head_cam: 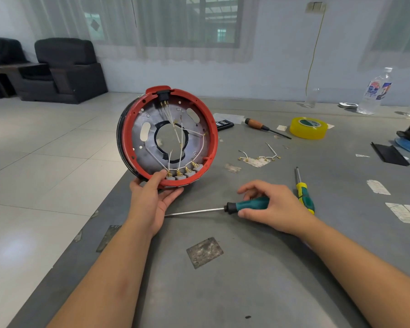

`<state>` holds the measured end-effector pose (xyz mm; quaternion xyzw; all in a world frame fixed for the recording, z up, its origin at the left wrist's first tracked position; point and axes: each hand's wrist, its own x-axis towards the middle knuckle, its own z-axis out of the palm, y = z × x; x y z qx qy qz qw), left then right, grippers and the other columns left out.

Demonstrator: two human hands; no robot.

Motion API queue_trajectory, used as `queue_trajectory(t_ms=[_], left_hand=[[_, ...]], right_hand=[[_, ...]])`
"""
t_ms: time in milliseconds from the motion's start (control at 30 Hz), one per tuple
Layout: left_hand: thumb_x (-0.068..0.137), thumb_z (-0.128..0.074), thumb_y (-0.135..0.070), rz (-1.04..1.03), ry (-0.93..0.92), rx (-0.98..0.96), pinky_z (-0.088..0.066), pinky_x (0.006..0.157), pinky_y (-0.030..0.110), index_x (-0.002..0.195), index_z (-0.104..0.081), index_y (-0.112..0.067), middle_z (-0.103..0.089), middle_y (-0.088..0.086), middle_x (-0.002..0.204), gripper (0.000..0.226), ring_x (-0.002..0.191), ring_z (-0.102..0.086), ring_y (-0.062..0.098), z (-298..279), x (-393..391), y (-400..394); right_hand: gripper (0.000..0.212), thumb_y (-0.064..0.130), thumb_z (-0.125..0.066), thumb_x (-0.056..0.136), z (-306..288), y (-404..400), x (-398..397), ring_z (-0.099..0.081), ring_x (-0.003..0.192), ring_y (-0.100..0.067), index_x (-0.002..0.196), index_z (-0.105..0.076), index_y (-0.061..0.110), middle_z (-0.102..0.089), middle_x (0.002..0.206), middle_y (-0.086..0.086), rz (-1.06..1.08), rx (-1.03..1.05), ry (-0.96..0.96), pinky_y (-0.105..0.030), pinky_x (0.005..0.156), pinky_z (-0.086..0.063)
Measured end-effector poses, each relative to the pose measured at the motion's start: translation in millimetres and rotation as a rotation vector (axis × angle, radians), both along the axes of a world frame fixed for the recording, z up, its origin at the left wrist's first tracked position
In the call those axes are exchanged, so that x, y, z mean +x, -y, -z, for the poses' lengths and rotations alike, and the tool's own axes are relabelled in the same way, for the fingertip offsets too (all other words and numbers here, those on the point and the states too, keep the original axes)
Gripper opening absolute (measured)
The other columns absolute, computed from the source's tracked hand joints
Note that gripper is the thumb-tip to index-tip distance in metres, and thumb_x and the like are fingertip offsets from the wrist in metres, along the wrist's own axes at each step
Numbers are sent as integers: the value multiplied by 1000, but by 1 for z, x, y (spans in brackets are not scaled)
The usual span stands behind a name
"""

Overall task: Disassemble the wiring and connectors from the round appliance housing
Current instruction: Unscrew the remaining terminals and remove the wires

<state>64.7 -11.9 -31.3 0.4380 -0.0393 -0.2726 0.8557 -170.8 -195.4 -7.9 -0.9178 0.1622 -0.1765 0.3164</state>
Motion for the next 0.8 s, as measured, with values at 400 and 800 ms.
queue_trajectory(t_ms=[400,800], left_hand=[[95,-76,-9,11,20,12,-66,77,50,148,-38,-18,-70,18,119,66,95,-80,35,-1,-6,1],[94,-77,-10,19,1,5,-66,74,49,145,-42,-20,-69,20,122,63,95,-79,37,1,-4,3]], right_hand=[[49,5,-69,92,9,-33,35,-69,115,-31,133,-51,26,-74,113,-12,117,1042,663,-42,91,-60],[84,-4,-80,79,19,-36,47,-71,108,-37,124,-45,57,-52,133,-30,70,1007,689,-47,79,-62]])
